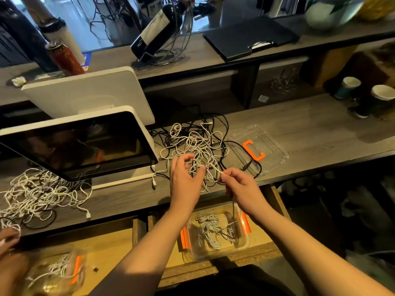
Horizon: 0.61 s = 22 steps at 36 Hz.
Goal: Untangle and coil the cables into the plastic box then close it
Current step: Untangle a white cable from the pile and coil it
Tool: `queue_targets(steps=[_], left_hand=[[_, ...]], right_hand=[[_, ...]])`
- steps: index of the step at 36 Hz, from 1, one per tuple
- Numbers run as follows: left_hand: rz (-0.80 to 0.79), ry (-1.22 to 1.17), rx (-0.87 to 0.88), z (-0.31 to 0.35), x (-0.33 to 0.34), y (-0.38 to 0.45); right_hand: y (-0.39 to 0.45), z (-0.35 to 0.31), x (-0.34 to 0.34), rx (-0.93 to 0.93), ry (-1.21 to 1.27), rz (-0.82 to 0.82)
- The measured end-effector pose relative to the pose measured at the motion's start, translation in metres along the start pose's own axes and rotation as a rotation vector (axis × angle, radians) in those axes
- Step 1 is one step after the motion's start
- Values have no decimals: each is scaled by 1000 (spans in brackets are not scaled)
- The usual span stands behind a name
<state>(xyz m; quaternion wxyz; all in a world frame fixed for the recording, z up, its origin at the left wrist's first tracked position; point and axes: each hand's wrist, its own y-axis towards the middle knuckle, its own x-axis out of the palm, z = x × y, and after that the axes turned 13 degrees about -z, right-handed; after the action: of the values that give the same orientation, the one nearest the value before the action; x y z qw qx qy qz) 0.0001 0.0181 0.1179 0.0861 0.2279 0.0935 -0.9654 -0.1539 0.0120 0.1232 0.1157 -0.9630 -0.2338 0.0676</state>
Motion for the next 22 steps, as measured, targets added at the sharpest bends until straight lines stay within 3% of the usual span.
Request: queue_targets(steps=[5, 13, 19, 22], left_hand=[[-183, 32, 21, -6, -8, 5], [-375, -297, -56, -8, -20, 5], [-321, -571, -91, -8, -26, 4], [-293, -600, -79, -12, -30, 6]], right_hand=[[-2, -3, -6, 1, 17, 24], [10, 6, -30, 70, 26, 201], [18, 19, -48, 136, 22, 321], [20, 22, -52, 164, -17, 345]])
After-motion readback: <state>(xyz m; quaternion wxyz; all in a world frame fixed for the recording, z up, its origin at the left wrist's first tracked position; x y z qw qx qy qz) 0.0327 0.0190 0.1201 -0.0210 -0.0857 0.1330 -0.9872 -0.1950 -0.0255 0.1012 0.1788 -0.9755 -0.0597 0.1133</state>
